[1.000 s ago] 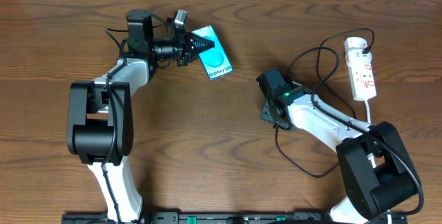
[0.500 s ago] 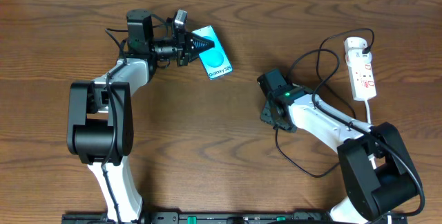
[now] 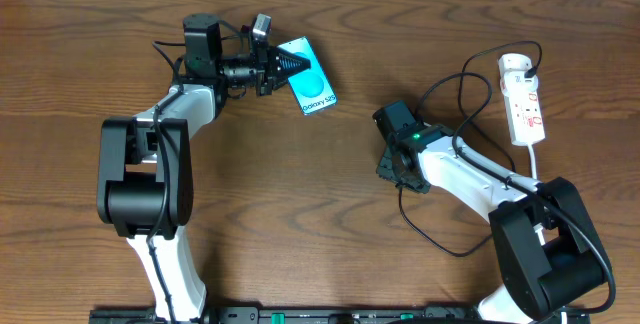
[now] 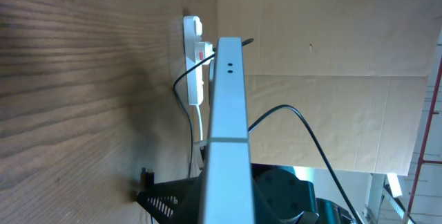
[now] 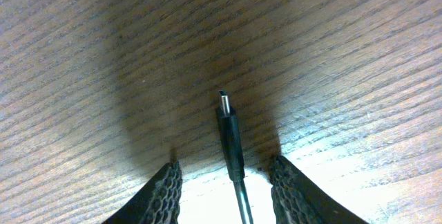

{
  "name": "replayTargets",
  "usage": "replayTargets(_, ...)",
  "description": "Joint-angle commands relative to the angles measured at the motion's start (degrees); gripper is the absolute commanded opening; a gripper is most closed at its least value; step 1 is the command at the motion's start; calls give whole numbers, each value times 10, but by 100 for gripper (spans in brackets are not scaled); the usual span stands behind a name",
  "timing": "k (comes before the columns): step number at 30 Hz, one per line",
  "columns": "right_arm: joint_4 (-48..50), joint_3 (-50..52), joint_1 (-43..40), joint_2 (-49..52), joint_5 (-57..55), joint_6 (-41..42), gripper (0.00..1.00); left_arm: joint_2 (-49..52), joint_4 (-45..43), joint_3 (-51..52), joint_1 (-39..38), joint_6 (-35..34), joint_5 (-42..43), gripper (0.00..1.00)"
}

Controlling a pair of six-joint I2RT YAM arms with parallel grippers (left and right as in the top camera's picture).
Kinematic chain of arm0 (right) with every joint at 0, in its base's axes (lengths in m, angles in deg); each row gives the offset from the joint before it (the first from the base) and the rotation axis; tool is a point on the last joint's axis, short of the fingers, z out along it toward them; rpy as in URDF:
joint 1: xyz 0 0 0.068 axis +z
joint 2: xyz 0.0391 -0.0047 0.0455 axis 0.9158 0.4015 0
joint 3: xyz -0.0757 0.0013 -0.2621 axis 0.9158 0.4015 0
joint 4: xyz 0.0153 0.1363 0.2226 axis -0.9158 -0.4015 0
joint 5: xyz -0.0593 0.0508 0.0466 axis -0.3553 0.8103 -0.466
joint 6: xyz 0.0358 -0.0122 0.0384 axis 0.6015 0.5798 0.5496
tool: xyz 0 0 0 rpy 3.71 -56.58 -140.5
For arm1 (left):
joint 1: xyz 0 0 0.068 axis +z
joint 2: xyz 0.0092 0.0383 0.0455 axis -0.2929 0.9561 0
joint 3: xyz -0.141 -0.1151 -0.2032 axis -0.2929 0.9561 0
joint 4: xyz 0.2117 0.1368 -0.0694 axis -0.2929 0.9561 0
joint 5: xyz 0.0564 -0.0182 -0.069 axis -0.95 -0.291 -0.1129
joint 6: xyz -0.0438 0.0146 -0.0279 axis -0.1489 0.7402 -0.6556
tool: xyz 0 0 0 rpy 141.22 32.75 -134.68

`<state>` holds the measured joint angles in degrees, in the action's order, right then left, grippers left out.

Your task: Plug charger to phone and switch on socket

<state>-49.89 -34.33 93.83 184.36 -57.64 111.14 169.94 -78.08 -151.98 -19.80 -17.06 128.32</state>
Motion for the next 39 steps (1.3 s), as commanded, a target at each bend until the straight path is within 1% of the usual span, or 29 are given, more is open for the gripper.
replayTargets(1,3,21,3,21,30,14,40,0,-5,-6,3,-1,23,7)
replayTargets(31,19,21,3,21,-26,5,41,0,-5,-6,3,-1,23,8)
replayTargets(35,19,21,3,21,-24,5,38,0,-5,-6,3,-1,23,8)
replayTargets(39,19,21,3,21,-19,5,34,0,-5,-6,3,-1,23,7)
